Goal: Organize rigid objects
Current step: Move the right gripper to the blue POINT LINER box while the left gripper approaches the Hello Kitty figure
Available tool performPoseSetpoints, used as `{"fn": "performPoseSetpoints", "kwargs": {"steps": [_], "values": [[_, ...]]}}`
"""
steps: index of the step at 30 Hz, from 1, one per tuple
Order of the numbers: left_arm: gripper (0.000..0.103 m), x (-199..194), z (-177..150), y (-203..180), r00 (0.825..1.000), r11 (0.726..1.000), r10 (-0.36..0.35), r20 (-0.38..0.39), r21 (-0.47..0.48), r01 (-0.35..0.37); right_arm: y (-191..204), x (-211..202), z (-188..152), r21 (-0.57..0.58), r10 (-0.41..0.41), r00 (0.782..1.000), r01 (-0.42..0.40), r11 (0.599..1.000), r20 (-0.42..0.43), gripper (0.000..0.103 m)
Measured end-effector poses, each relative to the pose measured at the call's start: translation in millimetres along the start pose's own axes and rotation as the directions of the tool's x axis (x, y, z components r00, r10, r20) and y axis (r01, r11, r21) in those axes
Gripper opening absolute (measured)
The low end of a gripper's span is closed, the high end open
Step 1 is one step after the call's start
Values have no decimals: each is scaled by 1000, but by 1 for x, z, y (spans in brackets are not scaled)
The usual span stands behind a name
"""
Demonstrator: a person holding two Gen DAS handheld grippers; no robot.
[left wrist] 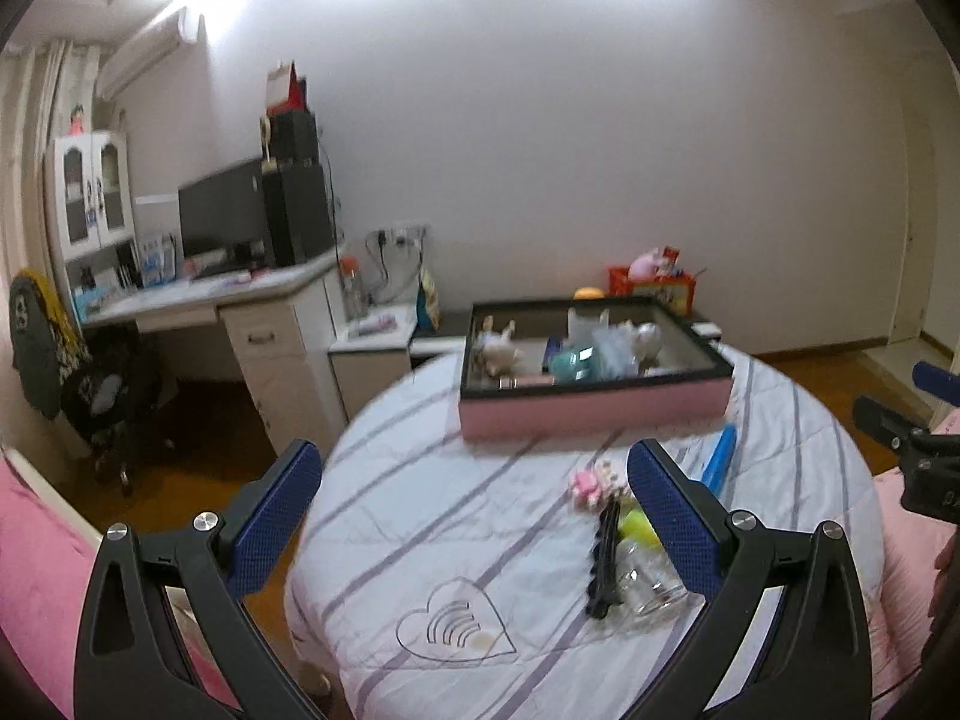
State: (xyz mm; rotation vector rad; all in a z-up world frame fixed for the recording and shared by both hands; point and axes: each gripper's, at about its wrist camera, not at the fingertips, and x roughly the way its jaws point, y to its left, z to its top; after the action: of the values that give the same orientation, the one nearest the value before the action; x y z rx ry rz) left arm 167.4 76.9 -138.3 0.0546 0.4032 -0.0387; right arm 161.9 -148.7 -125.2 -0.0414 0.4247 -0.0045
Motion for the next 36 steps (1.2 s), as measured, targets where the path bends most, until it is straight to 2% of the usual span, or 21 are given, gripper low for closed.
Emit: {"fn": "performPoseSetpoints", "kwargs": {"steps": [4,7,12,16,23,26,28,32,36], "values": [[103,20,-11,1,998,1000,-12,-55,-9,11,2,33,-14,-14,-5,996,3,1000,-95,103],[103,36,-17,-2,995,1000,-14,-95,5,15,6,60,-25,-43,-16,983,8,999,-181,103],[103,57,-24,-2,990,1000,-6,-144,24,9,15,100,-43,-91,-30,955,3,996,-296,103],[103,65,-25,-1,987,999,-7,-161,30,12,29,117,-52,-112,11,927,-57,992,-376,103],[103,76,-28,3,983,1000,-9,-184,18,13,74,110,-50,-148,63,930,-123,981,-361,103],[103,76,-30,3,982,1000,-10,-189,24,15,85,118,-48,-121,99,917,-157,980,-387,103],[103,77,-31,3,980,999,-14,-197,29,20,87,118,-47,-113,127,915,-183,977,-383,103],[103,79,-31,1,979,999,-20,-201,30,26,64,113,-40,-47,116,936,-140,989,-333,103],[103,83,-31,-6,978,998,-34,-207,37,42,34,117,-32,-1,59,947,-62,998,-317,103]]}}
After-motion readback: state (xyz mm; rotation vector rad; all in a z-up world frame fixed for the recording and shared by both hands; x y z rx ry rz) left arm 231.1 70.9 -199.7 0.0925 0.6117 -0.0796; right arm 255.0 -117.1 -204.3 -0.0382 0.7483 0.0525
